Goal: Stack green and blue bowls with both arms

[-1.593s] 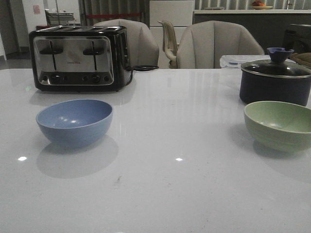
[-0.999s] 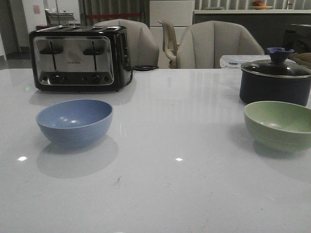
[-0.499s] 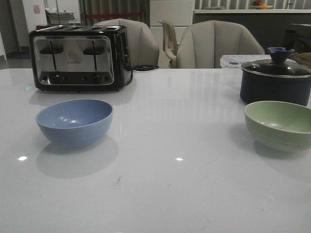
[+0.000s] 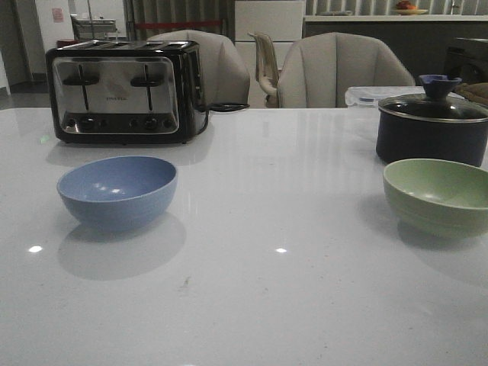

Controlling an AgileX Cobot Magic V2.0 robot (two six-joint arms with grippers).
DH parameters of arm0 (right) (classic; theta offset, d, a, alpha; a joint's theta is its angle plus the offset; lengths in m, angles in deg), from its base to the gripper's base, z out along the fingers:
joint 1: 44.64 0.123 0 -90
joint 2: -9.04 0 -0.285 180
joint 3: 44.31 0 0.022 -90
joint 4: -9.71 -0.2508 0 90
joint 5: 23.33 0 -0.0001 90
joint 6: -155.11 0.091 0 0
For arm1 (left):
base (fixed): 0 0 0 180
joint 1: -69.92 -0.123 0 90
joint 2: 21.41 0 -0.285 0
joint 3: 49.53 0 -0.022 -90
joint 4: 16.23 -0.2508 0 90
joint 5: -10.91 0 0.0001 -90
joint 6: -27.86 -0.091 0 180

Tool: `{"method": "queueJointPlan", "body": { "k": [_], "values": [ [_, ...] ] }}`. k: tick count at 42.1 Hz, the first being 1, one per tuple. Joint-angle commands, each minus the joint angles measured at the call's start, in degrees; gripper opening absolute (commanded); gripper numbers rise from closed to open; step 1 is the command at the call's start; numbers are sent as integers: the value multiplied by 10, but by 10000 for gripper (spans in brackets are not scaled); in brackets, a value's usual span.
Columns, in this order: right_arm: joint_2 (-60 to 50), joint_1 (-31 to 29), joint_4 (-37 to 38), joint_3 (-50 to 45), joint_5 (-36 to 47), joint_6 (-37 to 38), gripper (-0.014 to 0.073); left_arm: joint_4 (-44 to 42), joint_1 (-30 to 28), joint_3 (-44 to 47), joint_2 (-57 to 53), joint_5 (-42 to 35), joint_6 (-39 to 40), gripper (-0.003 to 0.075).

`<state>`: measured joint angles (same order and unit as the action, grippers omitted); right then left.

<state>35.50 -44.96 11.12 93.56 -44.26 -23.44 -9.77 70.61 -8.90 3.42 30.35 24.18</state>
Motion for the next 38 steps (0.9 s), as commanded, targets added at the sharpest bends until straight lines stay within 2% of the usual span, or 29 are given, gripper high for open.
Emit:
{"method": "queueJointPlan", "body": {
  "k": [1,10,20,23,25,27,32,34,38],
  "values": [
    [52,-2,0,22,17,-2,34,5,3,-23,49,0,4,102],
    [151,-2,0,22,-66,-2,34,5,3,-19,129,84,4,102],
    [246,-2,0,22,-85,-2,35,5,3,-19,208,92,4,102],
    [263,-2,0,22,-88,-2,67,5,3,-19,226,93,4,116],
    [273,-2,0,22,-88,-2,122,5,3,-19,238,93,4,162],
    [278,-2,0,22,-87,-2,201,5,3,-19,245,93,4,248],
    [283,-2,0,22,-82,-2,430,5,3,-19,263,92,4,532],
    [283,-2,2,22,-82,-2,496,5,3,-19,267,92,4,612],
    [283,-2,8,22,-81,-2,539,5,3,-19,280,91,4,653]
  ]
}}
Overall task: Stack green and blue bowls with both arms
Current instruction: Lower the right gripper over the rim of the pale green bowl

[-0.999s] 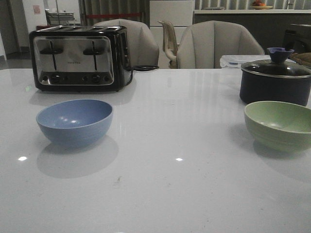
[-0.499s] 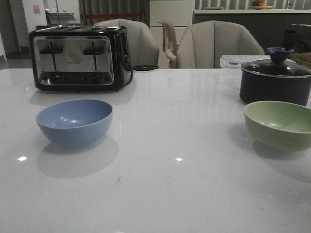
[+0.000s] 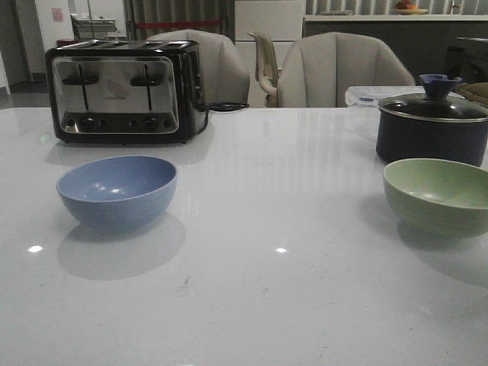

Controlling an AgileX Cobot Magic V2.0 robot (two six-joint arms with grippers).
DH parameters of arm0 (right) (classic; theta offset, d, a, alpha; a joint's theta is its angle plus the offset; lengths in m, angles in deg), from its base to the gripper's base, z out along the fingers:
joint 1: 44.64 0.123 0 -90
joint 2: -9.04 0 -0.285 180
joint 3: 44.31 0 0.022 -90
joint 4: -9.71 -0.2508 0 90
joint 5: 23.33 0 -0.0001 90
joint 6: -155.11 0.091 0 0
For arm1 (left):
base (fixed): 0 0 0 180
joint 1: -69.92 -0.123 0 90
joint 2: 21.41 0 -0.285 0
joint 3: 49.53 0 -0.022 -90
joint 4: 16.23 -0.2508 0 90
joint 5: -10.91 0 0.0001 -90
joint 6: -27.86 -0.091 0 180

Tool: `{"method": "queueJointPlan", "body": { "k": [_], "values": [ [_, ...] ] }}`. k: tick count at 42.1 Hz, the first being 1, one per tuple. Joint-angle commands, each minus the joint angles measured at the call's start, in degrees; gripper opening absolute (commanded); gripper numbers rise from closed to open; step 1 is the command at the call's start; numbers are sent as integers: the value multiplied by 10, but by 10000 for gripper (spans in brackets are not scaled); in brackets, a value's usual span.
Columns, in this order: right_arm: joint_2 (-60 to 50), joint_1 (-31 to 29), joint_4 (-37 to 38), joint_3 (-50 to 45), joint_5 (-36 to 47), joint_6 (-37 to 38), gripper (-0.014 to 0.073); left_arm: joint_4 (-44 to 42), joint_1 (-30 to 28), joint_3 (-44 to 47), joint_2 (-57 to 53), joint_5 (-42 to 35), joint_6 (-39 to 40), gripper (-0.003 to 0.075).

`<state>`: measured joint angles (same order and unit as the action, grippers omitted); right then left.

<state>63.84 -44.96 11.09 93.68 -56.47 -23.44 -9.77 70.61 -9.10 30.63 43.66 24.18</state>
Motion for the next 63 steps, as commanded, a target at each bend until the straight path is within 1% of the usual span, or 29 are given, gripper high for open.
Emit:
{"method": "queueJointPlan", "body": {
  "k": [1,18,25,35,43,52,63],
  "values": [
    [0,-2,9,21,41,-2,537,5,3,-17,10,-42,4,648],
    [3,-2,8,21,35,-2,537,5,3,-17,48,-42,4,549],
    [27,-12,-9,33,28,0,537,3,3,-17,48,-42,4,531],
    [143,-60,-19,115,-48,3,537,3,3,-17,48,-42,4,530],
    [248,-68,-53,190,-106,-11,537,3,3,-17,48,-42,4,530],
    [356,-68,-119,255,-107,-60,537,3,3,-17,48,-42,4,530],
    [457,-68,-123,307,-66,-60,537,3,3,-17,48,-42,4,530]
  ]
}}
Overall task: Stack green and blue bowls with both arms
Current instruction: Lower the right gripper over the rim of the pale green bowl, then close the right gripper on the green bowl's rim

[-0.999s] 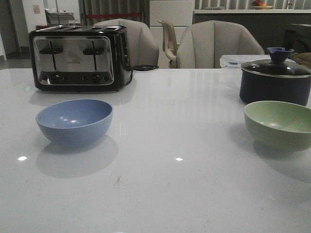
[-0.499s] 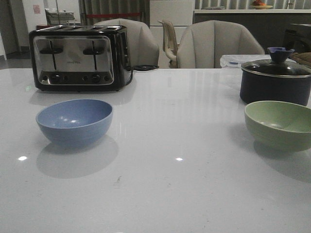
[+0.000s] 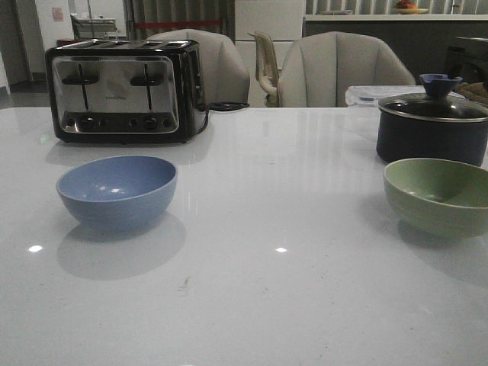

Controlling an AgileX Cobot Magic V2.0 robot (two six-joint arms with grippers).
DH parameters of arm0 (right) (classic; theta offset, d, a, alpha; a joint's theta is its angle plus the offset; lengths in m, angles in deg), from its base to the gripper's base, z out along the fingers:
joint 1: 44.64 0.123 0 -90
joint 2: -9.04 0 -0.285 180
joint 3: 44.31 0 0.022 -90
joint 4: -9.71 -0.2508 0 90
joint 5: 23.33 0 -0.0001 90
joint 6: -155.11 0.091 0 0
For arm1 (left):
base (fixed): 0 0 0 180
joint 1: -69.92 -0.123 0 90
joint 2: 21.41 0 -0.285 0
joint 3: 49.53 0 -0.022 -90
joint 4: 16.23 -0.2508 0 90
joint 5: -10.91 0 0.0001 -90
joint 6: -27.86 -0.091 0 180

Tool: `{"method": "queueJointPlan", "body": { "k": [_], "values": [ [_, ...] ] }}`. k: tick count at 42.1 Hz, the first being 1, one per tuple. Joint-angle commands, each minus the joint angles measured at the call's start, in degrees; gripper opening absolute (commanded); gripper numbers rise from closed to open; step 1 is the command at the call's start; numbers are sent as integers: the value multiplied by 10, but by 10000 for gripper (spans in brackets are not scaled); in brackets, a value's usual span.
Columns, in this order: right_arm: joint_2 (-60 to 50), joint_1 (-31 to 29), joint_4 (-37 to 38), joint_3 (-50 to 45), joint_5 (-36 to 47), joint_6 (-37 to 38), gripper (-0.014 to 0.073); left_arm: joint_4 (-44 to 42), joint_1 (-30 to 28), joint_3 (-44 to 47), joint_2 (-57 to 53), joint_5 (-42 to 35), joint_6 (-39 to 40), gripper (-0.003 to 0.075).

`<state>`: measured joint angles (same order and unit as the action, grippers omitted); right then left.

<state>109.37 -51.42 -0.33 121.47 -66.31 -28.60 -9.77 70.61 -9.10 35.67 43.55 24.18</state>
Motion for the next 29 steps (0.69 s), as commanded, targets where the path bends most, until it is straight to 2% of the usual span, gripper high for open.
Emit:
{"method": "queueJointPlan", "body": {
  "k": [1,20,25,29],
  "values": [
    [11,-4,-9,33,38,-9,537,3,3,-17,-2,-41,4,530],
    [79,-3,-9,40,82,-9,533,3,3,-17,-2,-41,4,530],
    [80,-3,-9,40,86,-9,464,3,3,-17,-2,-42,4,530],
    [80,-3,-9,40,86,-9,355,3,3,-17,-2,-42,4,530]
  ]
}}
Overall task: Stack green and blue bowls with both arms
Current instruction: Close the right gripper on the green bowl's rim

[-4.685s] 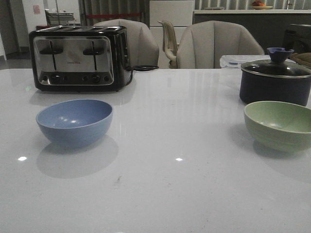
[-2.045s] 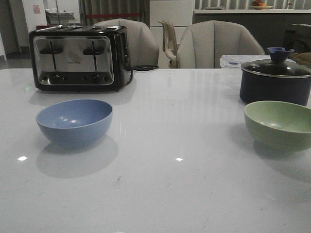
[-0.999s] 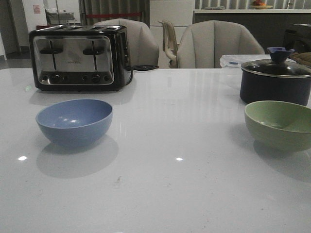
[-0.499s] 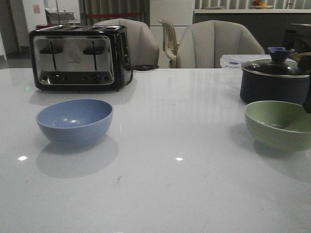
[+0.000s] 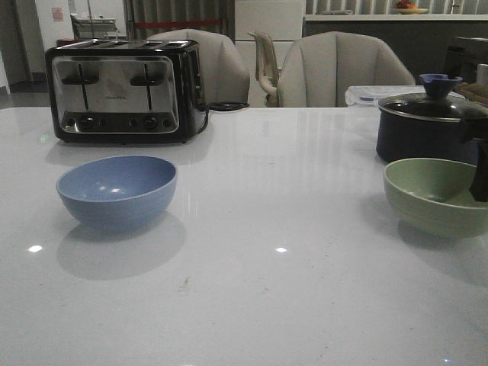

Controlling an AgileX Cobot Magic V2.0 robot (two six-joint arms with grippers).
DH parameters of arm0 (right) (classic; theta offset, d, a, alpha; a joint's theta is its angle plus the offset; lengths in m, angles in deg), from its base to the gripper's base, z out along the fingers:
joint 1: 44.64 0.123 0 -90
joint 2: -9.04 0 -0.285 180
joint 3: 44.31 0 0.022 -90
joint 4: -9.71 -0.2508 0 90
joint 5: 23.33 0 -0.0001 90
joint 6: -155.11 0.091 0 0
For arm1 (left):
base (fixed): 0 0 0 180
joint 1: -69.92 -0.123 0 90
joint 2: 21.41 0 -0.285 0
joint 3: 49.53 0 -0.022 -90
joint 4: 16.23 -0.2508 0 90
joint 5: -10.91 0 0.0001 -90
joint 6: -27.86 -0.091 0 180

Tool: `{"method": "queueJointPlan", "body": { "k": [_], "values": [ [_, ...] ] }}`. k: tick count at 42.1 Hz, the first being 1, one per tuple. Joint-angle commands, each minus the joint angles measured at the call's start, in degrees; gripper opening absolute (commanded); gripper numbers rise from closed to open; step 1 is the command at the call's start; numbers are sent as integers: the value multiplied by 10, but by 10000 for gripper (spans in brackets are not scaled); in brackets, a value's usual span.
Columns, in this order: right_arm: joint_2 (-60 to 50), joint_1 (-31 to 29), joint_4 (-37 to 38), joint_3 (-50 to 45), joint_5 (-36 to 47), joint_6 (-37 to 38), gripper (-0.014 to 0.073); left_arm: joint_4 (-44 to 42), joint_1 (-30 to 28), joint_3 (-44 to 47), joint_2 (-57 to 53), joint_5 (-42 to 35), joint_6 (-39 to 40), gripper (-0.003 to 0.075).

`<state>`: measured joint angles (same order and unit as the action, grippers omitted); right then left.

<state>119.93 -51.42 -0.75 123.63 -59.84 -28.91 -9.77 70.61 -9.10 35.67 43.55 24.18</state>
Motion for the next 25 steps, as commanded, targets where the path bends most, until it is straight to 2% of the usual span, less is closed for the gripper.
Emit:
{"method": "queueJointPlan", "body": {
  "k": [1,6,12,25],
  "values": [
    [-26,-3,-5,19,21,-5,318,3,3,-17,-2,-42,4,530],
    [-26,-3,-5,19,18,-5,171,3,3,-17,-2,-42,4,530],
    [-26,-1,-5,19,15,-5,37,3,3,-17,-2,-42,4,530],
    [-69,-1,-5,44,-13,-19,37,1,3,-17,-2,-43,4,530]
  ]
}}
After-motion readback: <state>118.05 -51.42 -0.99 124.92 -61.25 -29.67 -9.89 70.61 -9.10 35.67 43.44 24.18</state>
